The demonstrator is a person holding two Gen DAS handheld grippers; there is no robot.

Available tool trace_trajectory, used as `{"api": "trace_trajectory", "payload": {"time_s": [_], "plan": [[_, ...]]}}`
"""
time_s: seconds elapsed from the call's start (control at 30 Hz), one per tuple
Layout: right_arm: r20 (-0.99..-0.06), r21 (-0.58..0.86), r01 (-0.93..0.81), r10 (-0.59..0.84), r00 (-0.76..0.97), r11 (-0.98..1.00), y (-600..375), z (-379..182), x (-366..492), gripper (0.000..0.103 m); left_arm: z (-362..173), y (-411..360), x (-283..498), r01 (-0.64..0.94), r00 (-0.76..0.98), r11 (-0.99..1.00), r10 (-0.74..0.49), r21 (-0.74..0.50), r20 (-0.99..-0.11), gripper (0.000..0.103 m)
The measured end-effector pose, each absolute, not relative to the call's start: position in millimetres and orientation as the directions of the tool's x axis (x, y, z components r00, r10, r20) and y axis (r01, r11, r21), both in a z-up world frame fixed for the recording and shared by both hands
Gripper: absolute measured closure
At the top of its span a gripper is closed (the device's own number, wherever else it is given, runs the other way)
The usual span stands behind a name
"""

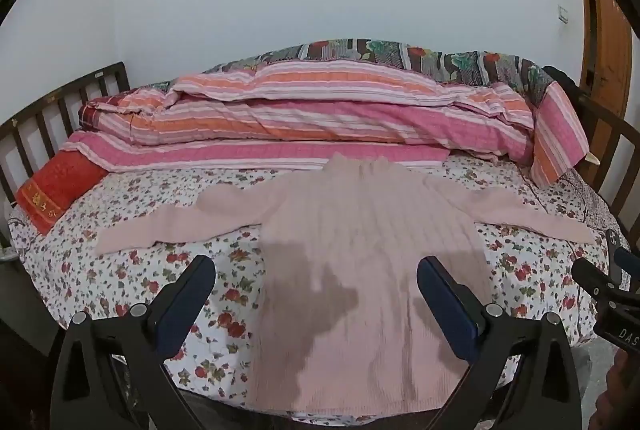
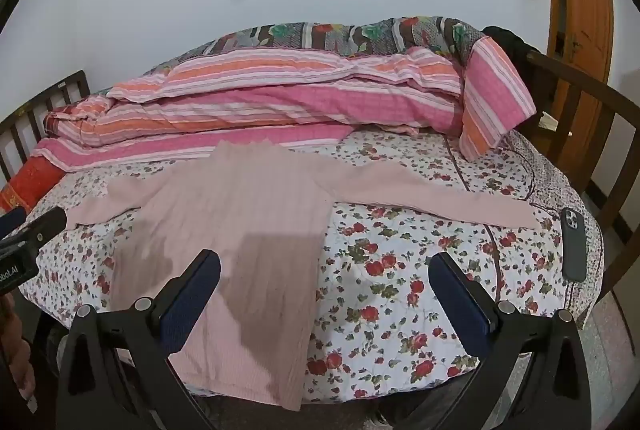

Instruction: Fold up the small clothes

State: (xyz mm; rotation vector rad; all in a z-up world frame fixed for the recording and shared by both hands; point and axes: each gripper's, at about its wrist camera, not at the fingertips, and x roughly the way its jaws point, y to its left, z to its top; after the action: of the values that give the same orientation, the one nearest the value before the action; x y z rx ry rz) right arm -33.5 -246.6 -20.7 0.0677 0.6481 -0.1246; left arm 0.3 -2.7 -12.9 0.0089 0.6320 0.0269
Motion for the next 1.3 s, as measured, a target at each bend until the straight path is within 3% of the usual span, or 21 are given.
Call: {"api": "trace_trajectory", "payload": {"time_s": [1.3], "plan": [[-0.596, 0.022, 0.125, -0.088, 0.798, 0.992, -223, -9, -69, 0.001, -9, 14, -32, -0.059, 0.798, 0.998, 0.051, 0.006, -0.6, 0.001]]}}
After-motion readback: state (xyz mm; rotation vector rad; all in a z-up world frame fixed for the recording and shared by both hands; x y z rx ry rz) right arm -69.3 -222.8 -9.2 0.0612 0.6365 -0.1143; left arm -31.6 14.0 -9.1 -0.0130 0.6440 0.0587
